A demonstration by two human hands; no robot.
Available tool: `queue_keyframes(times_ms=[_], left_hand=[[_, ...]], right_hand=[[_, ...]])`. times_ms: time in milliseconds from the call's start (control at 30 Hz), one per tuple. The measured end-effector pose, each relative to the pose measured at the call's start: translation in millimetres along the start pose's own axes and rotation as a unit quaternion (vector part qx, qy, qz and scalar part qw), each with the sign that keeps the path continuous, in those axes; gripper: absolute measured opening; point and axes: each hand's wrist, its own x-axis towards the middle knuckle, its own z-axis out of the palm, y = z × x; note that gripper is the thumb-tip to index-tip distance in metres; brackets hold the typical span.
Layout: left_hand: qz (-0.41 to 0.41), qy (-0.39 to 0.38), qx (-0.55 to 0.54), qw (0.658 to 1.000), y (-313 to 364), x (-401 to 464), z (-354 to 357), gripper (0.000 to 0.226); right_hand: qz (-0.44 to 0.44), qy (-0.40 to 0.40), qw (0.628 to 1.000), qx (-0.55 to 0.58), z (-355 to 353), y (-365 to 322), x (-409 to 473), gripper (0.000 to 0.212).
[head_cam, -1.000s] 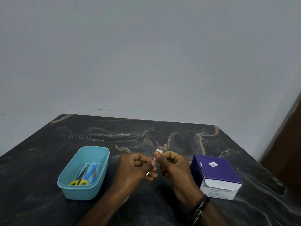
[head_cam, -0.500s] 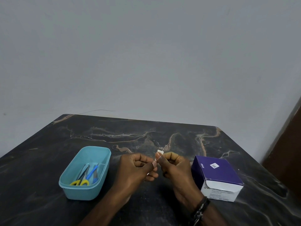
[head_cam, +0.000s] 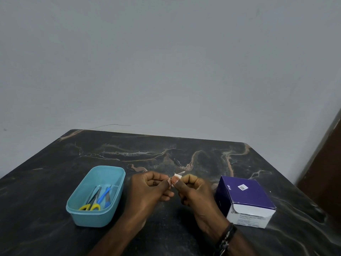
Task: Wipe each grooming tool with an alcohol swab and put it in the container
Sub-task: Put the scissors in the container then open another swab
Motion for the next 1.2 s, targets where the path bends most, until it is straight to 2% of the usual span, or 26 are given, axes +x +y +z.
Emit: queue_keyframes(times_ms=[200, 567, 800, 967, 1100, 1200], left_hand=[[-0.008, -0.032, -0.002, 0.999, 0.4, 0.0, 0.9, 0.011], [-0.027, -0.09, 0.008, 0.996, 6.5, -5.2, 1.2, 0.01], [-0.035, -0.066, -0.12, 0.99, 9.9, 0.0, -5.0, 0.021], [-0.034, -0.043, -0.125, 0.991, 8.4, 1.8, -4.6, 0.026], [-0.037, -0.022, -0.111, 0.993, 6.0, 2.4, -3.1, 0.026], [-0.03, 0.006, -0.094, 0.995, 6.3, 2.3, -2.0, 0.02]], right_hand=[[0.022, 0.06, 0.997, 0.043, -7.7, 1.2, 7.5, 0.021], [0.049, 0.051, 0.994, 0.089, -14.2, 1.2, 12.0, 0.021], [0.07, -0.021, 0.996, 0.06, -7.8, -3.0, 6.0, 0.027], [0.073, -0.075, 0.994, 0.033, 0.4, 0.3, 2.0, 0.027], [0.066, -0.069, 0.995, 0.027, 0.4, -0.2, 1.8, 0.023], [0.063, -0.034, 0.997, 0.034, -1.3, -1.1, 3.3, 0.017]])
